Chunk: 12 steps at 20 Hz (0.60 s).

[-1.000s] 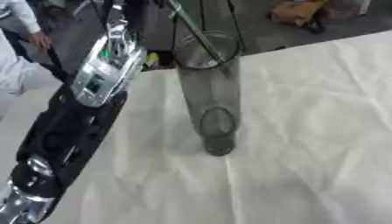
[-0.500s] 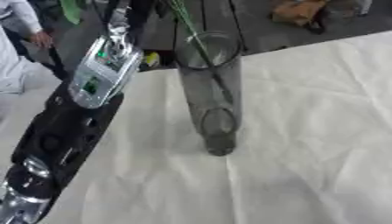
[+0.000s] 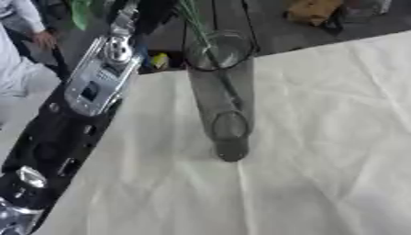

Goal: Arrange flowers into the vase.

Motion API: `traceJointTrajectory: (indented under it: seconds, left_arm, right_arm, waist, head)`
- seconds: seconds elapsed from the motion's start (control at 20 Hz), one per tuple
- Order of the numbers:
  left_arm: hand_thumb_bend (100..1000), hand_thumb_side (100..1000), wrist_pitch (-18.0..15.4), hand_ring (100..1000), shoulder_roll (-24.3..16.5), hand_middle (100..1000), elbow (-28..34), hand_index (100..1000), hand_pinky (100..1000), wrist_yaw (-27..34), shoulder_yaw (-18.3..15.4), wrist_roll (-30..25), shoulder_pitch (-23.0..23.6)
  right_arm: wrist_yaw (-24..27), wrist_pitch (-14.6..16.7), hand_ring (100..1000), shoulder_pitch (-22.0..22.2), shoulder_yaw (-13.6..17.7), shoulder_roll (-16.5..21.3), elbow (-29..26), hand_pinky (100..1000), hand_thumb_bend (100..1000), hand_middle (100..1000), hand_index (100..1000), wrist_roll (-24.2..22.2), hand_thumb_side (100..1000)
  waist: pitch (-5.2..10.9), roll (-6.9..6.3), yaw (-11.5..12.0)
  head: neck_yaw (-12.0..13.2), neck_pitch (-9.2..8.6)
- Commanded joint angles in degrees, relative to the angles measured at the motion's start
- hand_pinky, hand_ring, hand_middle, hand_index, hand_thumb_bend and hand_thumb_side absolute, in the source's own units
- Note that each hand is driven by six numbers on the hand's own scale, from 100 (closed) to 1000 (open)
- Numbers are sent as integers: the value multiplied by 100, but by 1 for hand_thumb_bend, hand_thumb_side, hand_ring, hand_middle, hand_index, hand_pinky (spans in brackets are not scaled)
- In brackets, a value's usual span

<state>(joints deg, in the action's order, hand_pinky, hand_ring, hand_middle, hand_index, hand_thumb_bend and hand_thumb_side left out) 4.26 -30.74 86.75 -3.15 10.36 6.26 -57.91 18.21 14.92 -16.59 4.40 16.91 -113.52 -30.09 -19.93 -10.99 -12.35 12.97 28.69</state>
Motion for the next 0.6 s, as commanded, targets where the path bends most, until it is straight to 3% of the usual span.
traceJointTrajectory:
  seconds: [0.05, 0.6]
  left_arm:
    - [100, 823, 2, 285, -235, 336, 125, 473, 116, -123, -4, -79, -55]
    - [100, 847, 231, 433, -324, 467, 158, 584, 236, -507, -1, -639, -3]
  right_arm:
    - [-30, -25, 693, -19, 40, 39, -108, 861, 100, 503, 814, 20, 1000]
    - [-42, -29, 694, -5, 44, 39, -108, 862, 100, 504, 814, 23, 1000]
  waist:
    - [181, 8, 15]
    - [193, 9, 22]
  head:
    - [-14, 12]
    - [-22, 14]
